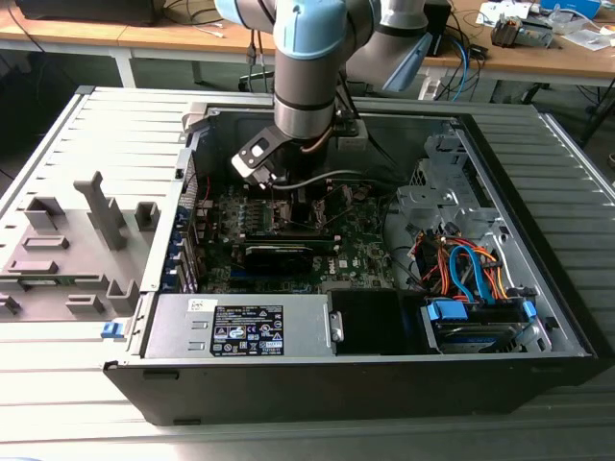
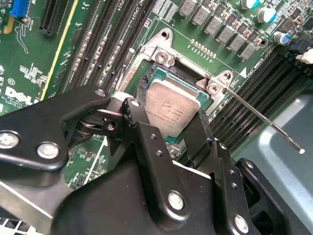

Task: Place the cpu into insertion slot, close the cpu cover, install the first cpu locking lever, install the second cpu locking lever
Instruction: 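Place the cpu into insertion slot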

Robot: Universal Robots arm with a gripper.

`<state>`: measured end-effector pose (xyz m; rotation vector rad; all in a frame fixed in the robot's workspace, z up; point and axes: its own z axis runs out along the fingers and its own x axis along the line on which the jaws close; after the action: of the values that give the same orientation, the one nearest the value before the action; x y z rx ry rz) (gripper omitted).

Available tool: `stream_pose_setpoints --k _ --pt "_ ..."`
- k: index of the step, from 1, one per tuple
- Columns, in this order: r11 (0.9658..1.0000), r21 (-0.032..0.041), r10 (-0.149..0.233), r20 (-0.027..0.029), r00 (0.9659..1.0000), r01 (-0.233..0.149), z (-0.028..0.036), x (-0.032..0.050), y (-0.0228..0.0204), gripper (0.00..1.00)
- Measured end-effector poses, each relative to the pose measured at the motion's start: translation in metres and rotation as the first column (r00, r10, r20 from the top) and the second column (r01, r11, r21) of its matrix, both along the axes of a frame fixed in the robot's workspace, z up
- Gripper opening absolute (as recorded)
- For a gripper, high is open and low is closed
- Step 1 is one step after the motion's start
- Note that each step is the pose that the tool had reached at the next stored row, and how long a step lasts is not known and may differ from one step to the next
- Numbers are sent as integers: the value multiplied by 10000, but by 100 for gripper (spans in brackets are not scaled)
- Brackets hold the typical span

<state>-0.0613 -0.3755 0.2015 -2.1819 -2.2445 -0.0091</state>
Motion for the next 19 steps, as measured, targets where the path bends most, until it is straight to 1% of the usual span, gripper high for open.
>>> stream_pose_setpoints --k 5,13,14,15,19 --pt "10000 1 -2 1 10000 2 -6 16 0 55" --pt "10000 1 -10 2 10000 10 -10 16 0 55" --pt "10000 2 -10 2 10000 10 -10 16 0 55" --pt "10000 1 -10 1 10000 10 -10 16 0 62" --pt "10000 1 -11 2 10000 11 -11 16 0 62"
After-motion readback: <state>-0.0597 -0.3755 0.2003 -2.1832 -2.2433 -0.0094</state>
